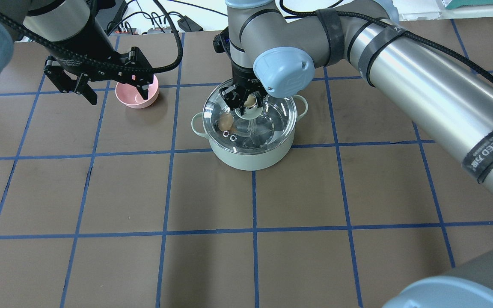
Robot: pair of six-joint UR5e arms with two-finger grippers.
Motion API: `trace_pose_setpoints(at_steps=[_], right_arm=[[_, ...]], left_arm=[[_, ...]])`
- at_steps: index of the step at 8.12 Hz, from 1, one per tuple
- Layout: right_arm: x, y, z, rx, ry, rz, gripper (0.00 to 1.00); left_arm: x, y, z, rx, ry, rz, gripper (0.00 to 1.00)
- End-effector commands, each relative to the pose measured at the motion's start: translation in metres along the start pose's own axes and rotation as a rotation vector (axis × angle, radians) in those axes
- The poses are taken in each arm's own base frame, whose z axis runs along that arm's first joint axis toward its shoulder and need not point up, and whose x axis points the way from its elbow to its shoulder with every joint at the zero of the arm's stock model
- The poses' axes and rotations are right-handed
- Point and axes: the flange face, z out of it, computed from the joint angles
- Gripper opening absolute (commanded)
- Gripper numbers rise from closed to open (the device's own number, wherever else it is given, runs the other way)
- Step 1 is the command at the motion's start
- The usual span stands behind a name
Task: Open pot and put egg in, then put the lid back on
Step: 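Lower the glass lid onto the pot with the right gripper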
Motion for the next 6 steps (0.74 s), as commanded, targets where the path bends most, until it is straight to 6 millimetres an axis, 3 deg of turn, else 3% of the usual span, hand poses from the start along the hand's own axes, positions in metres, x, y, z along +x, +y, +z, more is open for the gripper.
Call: trace_pose_setpoints(at_steps=[1,4,6], right_arm=[[0.000,-0.001,-0.001,0.006,-0.001,0.003,0.01],[0.000,-0.003,0.000,0.024,-0.001,-0.009,0.01],[0.000,0.003,0.010,0.003,-0.002,-0.007,0.03]], left_arm=[[0.000,0.000,-0.001,0.001,-0.001,0.001,1.00],[0.000,0.000,0.001,-0.002,0.000,0.001,1.00],[0.000,0.000,-0.001,0.001,-0.001,0.001,1.00]])
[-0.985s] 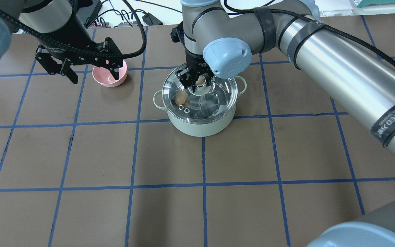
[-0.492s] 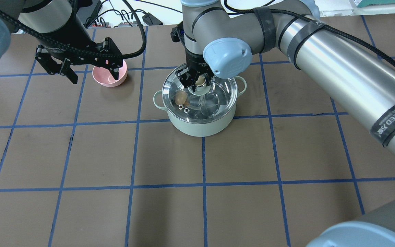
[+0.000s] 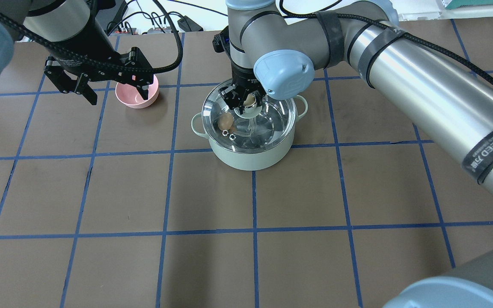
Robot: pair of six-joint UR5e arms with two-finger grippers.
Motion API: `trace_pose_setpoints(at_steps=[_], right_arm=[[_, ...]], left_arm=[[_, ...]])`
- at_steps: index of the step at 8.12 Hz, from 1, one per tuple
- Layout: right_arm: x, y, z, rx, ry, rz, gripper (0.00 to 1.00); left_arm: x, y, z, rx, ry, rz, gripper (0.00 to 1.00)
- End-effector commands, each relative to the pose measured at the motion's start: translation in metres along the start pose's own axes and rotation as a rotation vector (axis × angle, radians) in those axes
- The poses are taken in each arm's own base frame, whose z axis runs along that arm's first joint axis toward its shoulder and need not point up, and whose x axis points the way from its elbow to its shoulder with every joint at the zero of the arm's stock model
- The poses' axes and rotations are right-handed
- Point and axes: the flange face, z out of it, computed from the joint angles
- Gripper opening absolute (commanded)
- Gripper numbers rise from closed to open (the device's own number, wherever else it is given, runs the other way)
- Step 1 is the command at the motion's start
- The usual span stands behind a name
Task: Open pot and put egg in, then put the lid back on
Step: 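Release the lid knob and raise the right gripper away from the pot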
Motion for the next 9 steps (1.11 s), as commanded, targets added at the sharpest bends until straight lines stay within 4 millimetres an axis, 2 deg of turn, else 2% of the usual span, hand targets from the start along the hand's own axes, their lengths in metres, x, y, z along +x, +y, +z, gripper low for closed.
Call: trace_pose_setpoints(at_steps=[1,2,3,4,5,6,7,9], right_arm=[[0.000,0.005,0.009,-0.018,-0.001,0.003,0.04],[0.000,0.005,0.008,-0.017,-0.001,0.003,0.06],[0.000,0.004,0.005,0.003,0.001,0.004,0.13],[0.000,0.000,0.003,0.039,-0.002,0.002,0.61],[-0.006,-0.001,-0.002,0.052,-0.063,0.012,0.90],[-0.004,0.000,-0.005,0.056,-0.070,0.030,1.00],[0.000,0.005,-0.017,0.054,-0.066,0.041,1.00],[0.012,0.033,-0.067,0.016,-0.059,0.069,1.00]], left_arm=[[0.000,0.000,0.000,0.000,0.000,0.000,1.00],[0.000,0.000,0.000,0.000,0.000,0.000,1.00],[0.000,0.000,0.000,0.000,0.000,0.000,1.00],[0.000,0.000,0.000,0.000,0.000,0.000,1.00],[0.000,0.000,0.001,-0.001,-0.001,0.000,1.00],[0.000,0.000,0.000,0.000,0.000,0.000,1.00],[0.000,0.000,0.001,-0.001,-0.001,0.000,1.00],[0.000,0.000,0.001,-0.001,-0.001,0.000,1.00]])
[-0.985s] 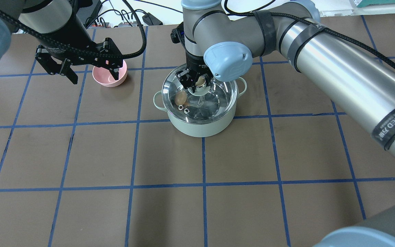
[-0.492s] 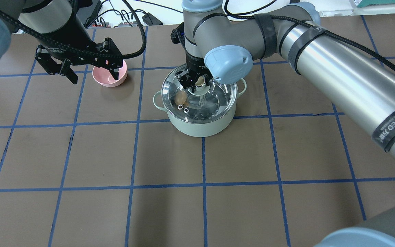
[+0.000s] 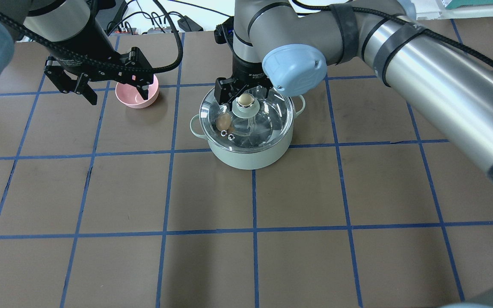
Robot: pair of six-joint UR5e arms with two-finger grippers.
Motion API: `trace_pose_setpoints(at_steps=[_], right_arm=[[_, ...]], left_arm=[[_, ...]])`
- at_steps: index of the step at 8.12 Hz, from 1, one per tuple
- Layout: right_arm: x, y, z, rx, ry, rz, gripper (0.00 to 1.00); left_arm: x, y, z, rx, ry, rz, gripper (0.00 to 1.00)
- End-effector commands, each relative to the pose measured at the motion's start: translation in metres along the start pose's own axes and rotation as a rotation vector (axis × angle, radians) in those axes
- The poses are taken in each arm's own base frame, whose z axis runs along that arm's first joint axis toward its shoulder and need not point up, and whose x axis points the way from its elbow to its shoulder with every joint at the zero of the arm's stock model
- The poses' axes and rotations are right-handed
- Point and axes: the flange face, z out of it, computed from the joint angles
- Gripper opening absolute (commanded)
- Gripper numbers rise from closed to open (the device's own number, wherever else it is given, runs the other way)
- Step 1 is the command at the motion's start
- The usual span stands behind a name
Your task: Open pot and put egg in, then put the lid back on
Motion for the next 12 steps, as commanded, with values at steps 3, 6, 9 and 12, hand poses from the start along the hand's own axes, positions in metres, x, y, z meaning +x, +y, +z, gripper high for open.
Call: trace_pose_setpoints(at_steps=[3,6,9,12], right_arm=[[0.066,0.043,-0.088,-0.031,0.080,0.104,1.00],[0.167,0.080,-0.137,-0.042,0.089,0.298,1.00],[0.212,0.113,-0.164,-0.073,0.093,0.408,1.00],[0.217,0.117,-0.165,-0.084,0.095,0.420,1.00]], left_arm=[[0.000,0.000,0.000,0.001,0.000,0.000,1.00],[0.000,0.000,-0.001,0.002,0.000,0.000,1.00],[0.000,0.000,-0.001,0.002,0.000,0.000,1.00],[0.000,0.000,0.000,0.001,0.000,0.000,1.00]])
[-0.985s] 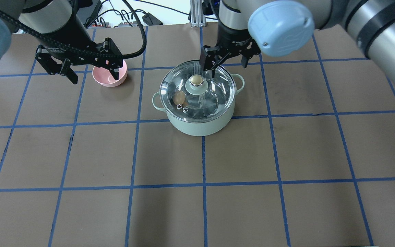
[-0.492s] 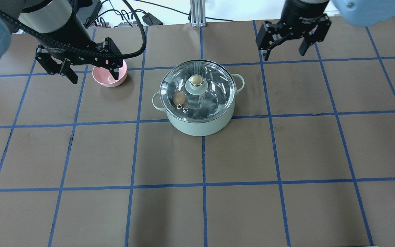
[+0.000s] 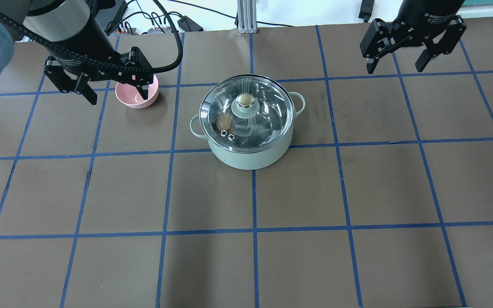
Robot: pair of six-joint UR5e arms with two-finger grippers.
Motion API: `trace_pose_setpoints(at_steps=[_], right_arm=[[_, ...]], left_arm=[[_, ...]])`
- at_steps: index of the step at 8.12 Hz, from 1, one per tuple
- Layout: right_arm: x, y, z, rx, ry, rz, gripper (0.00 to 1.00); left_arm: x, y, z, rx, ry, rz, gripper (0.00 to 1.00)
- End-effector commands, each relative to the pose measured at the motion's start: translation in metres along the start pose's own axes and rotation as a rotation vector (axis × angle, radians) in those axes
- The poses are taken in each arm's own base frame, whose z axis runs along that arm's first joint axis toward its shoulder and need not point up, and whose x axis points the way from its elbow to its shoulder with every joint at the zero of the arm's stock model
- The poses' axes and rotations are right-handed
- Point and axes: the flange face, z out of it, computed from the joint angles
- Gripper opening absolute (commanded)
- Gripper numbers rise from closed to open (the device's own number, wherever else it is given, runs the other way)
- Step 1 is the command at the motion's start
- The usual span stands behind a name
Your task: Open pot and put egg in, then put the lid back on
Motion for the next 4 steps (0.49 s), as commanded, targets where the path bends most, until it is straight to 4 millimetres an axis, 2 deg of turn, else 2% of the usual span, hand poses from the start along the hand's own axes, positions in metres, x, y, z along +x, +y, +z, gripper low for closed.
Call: trace_pose_setpoints(at_steps=[1,4], right_arm=[[0.0040,0.0005,-0.0001,-0.001,0.005,0.007,1.00],[0.0053,0.0037,0.0001,-0.007,0.020,0.007,1.00]], left_arm=[[0.0000,0.0000,0.0000,-0.001,0.000,0.000,1.00],[-0.0001,0.0005,-0.0007,0.001,0.000,0.000,1.00]])
